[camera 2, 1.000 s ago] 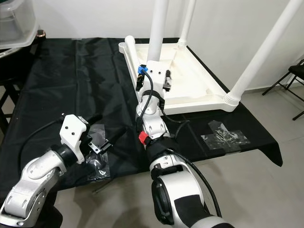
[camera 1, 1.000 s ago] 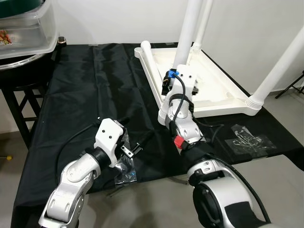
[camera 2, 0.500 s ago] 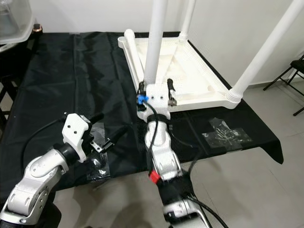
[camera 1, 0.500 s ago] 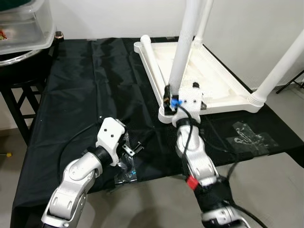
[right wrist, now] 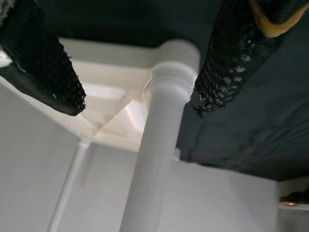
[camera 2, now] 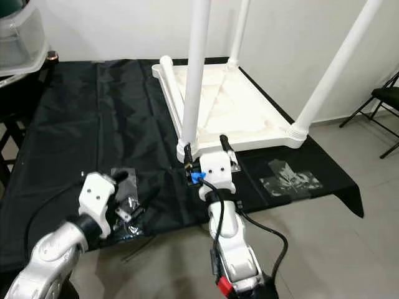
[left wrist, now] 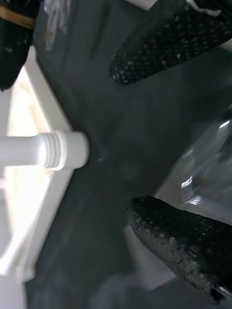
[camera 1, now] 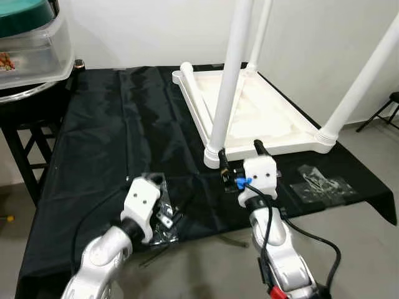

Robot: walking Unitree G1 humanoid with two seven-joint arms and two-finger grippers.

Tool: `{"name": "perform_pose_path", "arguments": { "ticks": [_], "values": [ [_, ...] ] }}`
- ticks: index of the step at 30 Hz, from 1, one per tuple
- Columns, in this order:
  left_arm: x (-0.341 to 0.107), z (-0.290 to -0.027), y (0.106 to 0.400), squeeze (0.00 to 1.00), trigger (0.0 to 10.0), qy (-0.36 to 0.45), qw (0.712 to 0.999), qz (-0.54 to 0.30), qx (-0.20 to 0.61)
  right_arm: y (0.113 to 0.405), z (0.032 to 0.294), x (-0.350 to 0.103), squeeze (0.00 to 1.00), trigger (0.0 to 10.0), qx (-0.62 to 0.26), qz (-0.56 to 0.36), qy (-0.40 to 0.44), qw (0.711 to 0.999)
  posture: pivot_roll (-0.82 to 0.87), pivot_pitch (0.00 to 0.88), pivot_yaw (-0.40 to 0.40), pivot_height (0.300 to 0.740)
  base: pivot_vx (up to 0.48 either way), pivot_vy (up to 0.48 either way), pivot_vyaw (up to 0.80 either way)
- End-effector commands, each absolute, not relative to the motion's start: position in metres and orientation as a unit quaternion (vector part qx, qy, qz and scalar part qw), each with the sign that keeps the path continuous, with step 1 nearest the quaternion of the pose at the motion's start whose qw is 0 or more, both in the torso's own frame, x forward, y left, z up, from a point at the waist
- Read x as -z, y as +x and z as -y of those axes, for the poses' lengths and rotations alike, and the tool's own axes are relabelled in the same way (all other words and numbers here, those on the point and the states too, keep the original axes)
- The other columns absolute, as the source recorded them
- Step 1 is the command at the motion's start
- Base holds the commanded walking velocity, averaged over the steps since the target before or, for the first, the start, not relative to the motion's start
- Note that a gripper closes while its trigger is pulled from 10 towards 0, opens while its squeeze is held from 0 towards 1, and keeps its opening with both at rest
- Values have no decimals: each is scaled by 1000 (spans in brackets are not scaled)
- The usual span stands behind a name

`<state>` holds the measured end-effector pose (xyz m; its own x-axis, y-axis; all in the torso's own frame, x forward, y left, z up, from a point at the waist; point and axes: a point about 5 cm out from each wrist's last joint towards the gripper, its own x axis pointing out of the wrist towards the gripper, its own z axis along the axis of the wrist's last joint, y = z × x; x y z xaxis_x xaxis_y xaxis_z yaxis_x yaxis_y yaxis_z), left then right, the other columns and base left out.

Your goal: Building children table

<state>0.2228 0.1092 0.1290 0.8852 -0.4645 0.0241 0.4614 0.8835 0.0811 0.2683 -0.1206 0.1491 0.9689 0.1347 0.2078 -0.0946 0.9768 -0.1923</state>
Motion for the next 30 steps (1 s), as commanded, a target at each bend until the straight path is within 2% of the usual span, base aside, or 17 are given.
{"name": "perform_pose_path", "arguments": {
  "ticks": [1,9,16,27,30],
  "values": [
    [-126,-105,217,0,10000,37,971,12,235,266,116,-149,0,10000,-72,105,-90,988,73,38,-52,740,0,0,800],
    [-119,-100,218,0,10000,38,975,-6,217,254,116,-132,0,10000,-61,67,-97,991,80,13,-58,740,0,0,800],
    [-110,-99,220,0,10000,39,978,-30,200,254,116,-117,0,10000,-64,15,-69,995,76,1,-55,740,0,0,0],
    [-106,-96,223,0,10000,67,976,-39,203,256,111,-113,0,10000,-83,-2,-69,994,69,10,-48,740,0,0,0],
    [-104,-95,224,0,10000,78,974,-42,209,257,110,-112,0,10000,-85,-6,-67,994,74,11,-43,740,0,-328,0]
  ]
}}
